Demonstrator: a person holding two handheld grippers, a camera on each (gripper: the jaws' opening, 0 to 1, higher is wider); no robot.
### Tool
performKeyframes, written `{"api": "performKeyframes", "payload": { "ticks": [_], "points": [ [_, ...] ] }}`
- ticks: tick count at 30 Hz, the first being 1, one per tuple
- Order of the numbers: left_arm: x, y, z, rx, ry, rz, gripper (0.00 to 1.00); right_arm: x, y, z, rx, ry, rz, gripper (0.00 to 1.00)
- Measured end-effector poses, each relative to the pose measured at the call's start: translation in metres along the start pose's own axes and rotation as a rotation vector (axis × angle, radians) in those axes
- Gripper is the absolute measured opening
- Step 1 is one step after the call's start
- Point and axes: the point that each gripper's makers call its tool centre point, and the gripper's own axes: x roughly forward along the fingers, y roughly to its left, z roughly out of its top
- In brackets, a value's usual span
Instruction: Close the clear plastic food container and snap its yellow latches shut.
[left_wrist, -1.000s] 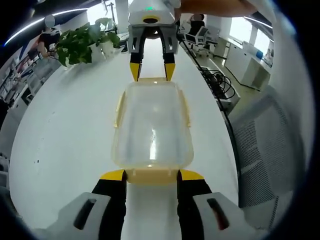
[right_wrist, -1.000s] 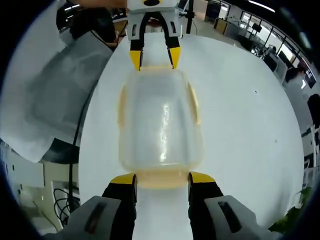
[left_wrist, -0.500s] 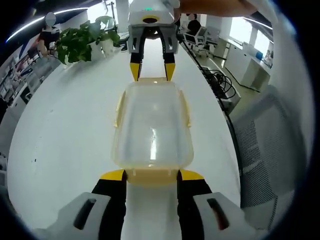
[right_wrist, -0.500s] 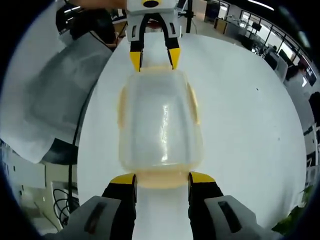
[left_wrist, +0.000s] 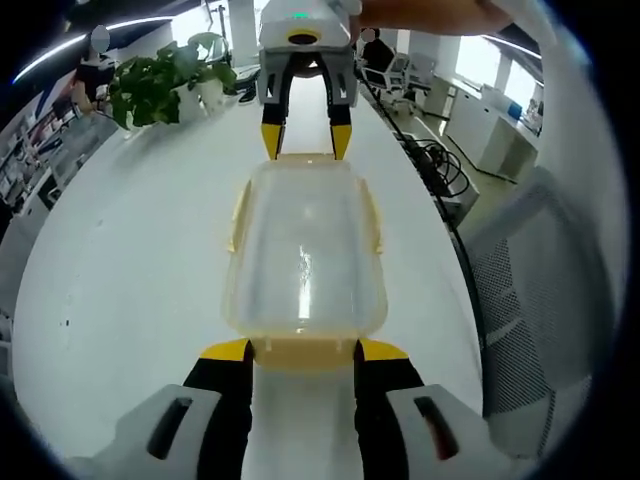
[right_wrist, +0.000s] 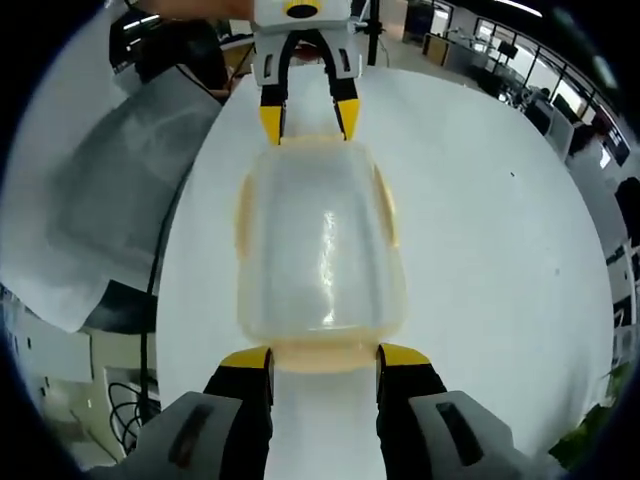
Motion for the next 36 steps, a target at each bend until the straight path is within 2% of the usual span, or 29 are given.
{"api": "performKeyframes", "payload": {
  "ticks": [9, 11, 12, 13, 14, 22, 24, 26, 27, 28, 30, 31, 32, 33, 35, 36],
  "points": [
    [0.000, -0.001, 0.000, 0.016, -0.007, -0.001, 0.40, 0.000, 0.003, -0.001, -0.003, -0.007, 0.008, 0.41],
    [0.000, -0.001, 0.000, 0.008, -0.009, 0.002, 0.41, 0.000, 0.004, 0.000, -0.008, -0.013, 0.004, 0.48],
    [-0.001, 0.000, 0.001, 0.008, -0.018, 0.006, 0.44, 0.001, 0.005, 0.002, 0.022, -0.037, 0.007, 0.54],
    [-0.001, 0.000, 0.001, 0.002, -0.026, 0.009, 0.48, 0.000, 0.007, 0.004, 0.031, -0.050, 0.013, 0.56],
    [-0.002, 0.001, 0.002, -0.007, -0.035, 0.016, 0.50, -0.002, 0.008, 0.004, 0.018, -0.046, 0.012, 0.55],
    [-0.011, -0.001, 0.007, -0.062, -0.062, 0.016, 0.47, -0.010, 0.010, 0.004, 0.036, -0.043, -0.010, 0.54],
    [-0.015, 0.000, 0.009, -0.086, -0.065, 0.028, 0.47, -0.015, 0.010, 0.007, 0.067, -0.061, -0.020, 0.53],
    [-0.019, 0.001, 0.014, -0.169, -0.091, 0.040, 0.46, -0.019, 0.009, 0.012, 0.129, -0.085, -0.041, 0.52],
    [-0.022, 0.002, 0.013, -0.195, -0.079, 0.062, 0.46, -0.021, 0.009, 0.019, 0.182, -0.123, -0.045, 0.52],
    [-0.022, -0.001, 0.014, -0.166, -0.077, 0.053, 0.46, -0.022, 0.009, 0.022, 0.213, -0.142, -0.043, 0.51],
    [-0.021, -0.005, 0.019, -0.273, -0.103, 0.057, 0.46, -0.021, 0.007, 0.018, 0.278, -0.129, -0.061, 0.49],
    [-0.021, -0.008, 0.020, -0.299, -0.109, 0.054, 0.45, -0.020, 0.003, 0.012, 0.299, -0.100, -0.088, 0.49],
    [-0.021, -0.003, 0.018, -0.289, -0.096, 0.095, 0.44, -0.019, 0.001, 0.009, 0.298, -0.079, -0.109, 0.48],
    [-0.021, -0.003, 0.017, -0.304, -0.081, 0.110, 0.43, -0.018, 0.004, 0.012, 0.312, -0.088, -0.099, 0.48],
    [-0.019, -0.004, 0.016, -0.364, -0.084, 0.130, 0.43, -0.018, 0.001, 0.016, 0.392, -0.112, -0.127, 0.48],
    [-0.018, -0.005, 0.015, -0.378, -0.077, 0.137, 0.43, -0.017, 0.004, 0.021, 0.425, -0.135, -0.110, 0.48]
  ]
}}
